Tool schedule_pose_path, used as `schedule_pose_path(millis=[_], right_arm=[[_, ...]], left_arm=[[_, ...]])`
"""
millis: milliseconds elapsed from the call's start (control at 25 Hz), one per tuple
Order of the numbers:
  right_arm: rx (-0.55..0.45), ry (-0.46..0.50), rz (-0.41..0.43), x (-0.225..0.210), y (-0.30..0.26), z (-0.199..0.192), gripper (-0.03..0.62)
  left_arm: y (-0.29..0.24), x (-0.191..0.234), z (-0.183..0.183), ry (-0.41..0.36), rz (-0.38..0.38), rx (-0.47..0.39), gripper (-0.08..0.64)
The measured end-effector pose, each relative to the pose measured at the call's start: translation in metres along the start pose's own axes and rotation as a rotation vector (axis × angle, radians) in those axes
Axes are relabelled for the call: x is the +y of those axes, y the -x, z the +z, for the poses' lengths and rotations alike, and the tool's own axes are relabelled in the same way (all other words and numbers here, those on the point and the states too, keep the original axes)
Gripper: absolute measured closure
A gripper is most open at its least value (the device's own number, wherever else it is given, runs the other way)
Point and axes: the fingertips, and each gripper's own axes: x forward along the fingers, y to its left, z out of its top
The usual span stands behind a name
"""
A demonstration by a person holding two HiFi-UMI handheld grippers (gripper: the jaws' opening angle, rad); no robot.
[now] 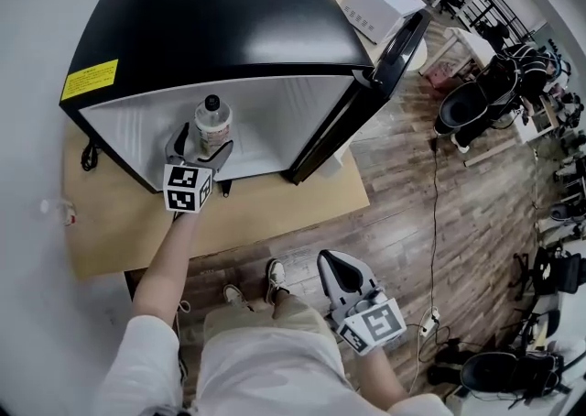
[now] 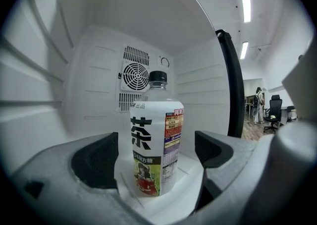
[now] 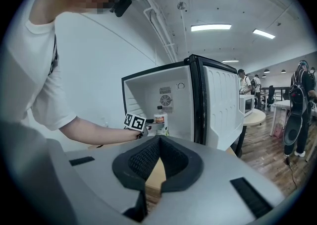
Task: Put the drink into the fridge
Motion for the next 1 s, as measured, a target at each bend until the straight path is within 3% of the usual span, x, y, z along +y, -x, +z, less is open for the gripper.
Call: schedule_pose_path(millis=[400,600,880,1000], right_arm=[[-0.027,-0.002,0.099,0.005,-0.016,0.009,0.589],[-0.044,0.009,0.156,0.004,-0.025,0.017,0.589],[-0.074,0.012,0.218,-0.007,-0.034,0.033,0.589],[-0.093,0.018,0.245,-0.012,-0.038,0.042,0.589]], left_arm=[[0.037,0.006,0.009,0.029,0.060,-0.016,0.085],[0.054,0.001,0.009,0.025,0.073,-0.011,0.138],[0.098,-0.004,0.013,0.098,0.125,-0.036,0.303],[0.117,-0.011,0.014,0.129,0.124,-0.042,0.415]])
